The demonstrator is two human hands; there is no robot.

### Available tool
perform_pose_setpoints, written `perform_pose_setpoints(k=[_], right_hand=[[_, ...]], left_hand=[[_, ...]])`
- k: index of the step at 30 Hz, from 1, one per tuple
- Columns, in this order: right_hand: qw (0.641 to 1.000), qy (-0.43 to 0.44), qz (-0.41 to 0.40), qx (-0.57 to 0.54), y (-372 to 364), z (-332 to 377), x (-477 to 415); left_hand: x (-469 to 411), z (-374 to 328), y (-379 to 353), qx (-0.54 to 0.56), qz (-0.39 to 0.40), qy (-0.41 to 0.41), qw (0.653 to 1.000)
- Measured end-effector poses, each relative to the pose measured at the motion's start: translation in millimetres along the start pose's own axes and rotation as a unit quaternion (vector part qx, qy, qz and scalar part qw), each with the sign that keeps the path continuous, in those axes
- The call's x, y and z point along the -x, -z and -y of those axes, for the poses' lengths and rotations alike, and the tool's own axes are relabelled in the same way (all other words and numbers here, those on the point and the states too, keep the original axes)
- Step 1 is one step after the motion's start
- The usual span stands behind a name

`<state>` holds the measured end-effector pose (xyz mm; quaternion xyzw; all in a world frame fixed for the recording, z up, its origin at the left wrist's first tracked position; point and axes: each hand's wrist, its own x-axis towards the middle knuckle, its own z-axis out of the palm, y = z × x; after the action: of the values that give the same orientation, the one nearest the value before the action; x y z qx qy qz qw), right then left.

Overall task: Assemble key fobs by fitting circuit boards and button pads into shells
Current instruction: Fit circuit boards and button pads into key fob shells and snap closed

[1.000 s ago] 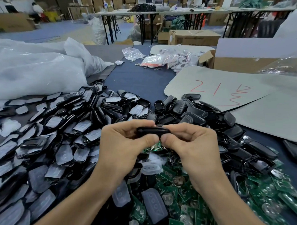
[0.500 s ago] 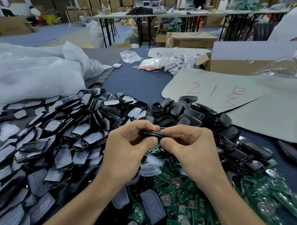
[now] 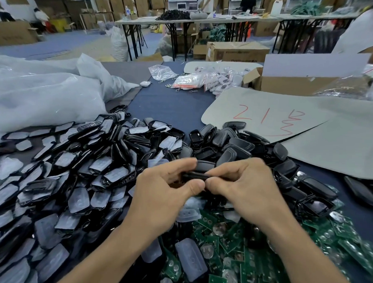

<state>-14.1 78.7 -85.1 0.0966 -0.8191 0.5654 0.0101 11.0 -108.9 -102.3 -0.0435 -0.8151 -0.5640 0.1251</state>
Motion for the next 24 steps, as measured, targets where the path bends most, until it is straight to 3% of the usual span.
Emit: perform_pose_setpoints(k=[1, 2, 4, 5, 6, 8, 10, 12, 15, 17, 19, 24], right_hand=[[0.999, -0.01, -0.035, -0.027, 10, -2, -4], [0.987, -0.027, -0.07, -0.139, 23, -4, -6], [0.874, -0.049, -0.069, -0.478, 49, -8, -9], [0.831, -0.045, -0.073, -0.55, 58, -14, -11], [0.828, -0.052, -0.073, -0.554, 62, -16, -12], [0.9, -0.071, -0.116, -0.413, 60, -23, -17], [0.972, -0.067, -0.176, -0.142, 49, -26, -20], [0.985, -0.015, -0.139, 0.098, 38, -29, -20], [0.95, 0.018, 0.006, 0.312, 22, -35, -23], [0.922, 0.03, 0.031, 0.385, 13, -38, -23], [0.932, 0.034, -0.011, 0.361, 13, -34, -22], [0.946, 0.044, -0.137, 0.289, 20, -23, -13]], left_hand=[[0, 1, 0, -0.001, 0.014, 0.005, 1.0], [0, 1, 1, -0.011, 0.021, 0.008, 1.0], [-1, 0, 2, -0.05, 0.014, 0.003, 0.999], [-1, -1, 2, -0.069, 0.005, -0.002, 0.998], [0, -2, 1, -0.085, -0.004, -0.004, 0.996], [2, -5, -1, -0.119, -0.011, -0.005, 0.993], [3, -9, 0, -0.176, -0.009, -0.01, 0.984], [1, -15, 2, -0.241, -0.002, -0.021, 0.97], [-6, -25, 7, -0.298, 0.026, -0.039, 0.954], [-9, -33, 8, -0.329, 0.063, -0.045, 0.941], [-8, -40, 4, -0.369, 0.076, -0.064, 0.924], [3, -40, -10, -0.478, -0.004, -0.127, 0.869]])
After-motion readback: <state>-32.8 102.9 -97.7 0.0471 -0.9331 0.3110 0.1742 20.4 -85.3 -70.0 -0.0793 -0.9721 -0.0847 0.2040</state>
